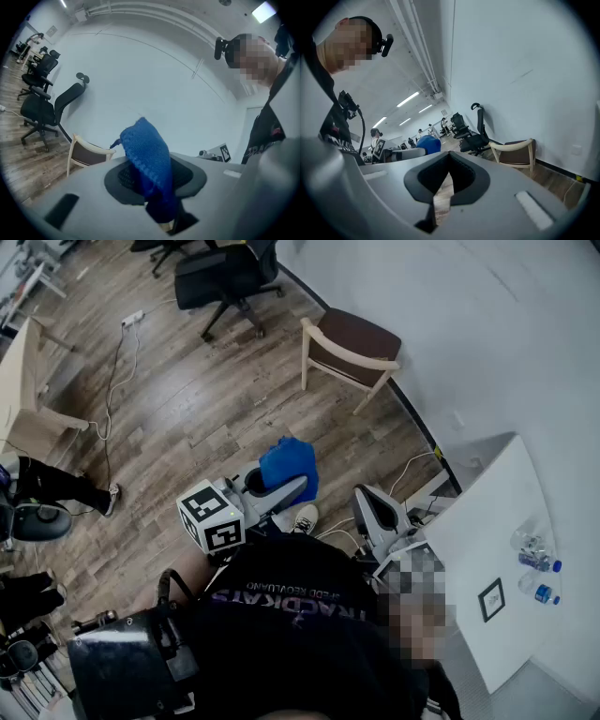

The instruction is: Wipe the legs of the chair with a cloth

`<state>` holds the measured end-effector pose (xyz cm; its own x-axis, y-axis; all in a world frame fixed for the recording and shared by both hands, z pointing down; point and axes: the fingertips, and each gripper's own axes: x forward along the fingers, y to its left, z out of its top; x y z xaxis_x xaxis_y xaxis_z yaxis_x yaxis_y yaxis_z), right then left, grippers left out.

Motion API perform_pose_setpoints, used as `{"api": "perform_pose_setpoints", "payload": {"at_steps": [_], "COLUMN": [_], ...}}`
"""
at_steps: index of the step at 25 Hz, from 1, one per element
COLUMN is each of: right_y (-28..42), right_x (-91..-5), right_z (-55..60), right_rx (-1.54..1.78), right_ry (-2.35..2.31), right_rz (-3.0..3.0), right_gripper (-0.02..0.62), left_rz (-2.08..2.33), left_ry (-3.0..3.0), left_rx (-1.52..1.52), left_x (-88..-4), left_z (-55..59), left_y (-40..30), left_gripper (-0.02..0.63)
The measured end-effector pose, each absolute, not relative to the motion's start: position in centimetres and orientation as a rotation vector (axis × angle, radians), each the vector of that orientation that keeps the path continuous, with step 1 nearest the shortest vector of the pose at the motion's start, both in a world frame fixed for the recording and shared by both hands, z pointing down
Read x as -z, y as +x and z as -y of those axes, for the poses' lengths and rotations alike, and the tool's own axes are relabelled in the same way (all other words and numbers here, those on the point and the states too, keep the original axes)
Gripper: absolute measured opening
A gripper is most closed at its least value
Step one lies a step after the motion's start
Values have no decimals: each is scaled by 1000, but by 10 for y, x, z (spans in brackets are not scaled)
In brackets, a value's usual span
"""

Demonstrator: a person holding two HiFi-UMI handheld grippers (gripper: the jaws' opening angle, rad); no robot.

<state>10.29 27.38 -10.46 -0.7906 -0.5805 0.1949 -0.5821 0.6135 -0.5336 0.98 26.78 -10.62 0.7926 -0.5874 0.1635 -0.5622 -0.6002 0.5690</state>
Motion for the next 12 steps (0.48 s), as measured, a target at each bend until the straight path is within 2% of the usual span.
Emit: {"api": "perform_pose_setpoints", "payload": {"at_steps": [12], "right_y": [106], "right_x": [106], "right_z": [-266], "right_rx": [-947], "right_ry": [1034], "right_rz": [2831], "right_gripper": [7], "left_rz": [834], "left_ry": [2346], "left_rx": [59], "left_x": [105], "left_z": [-259], "left_y": [12], "left_gripper": [127]}}
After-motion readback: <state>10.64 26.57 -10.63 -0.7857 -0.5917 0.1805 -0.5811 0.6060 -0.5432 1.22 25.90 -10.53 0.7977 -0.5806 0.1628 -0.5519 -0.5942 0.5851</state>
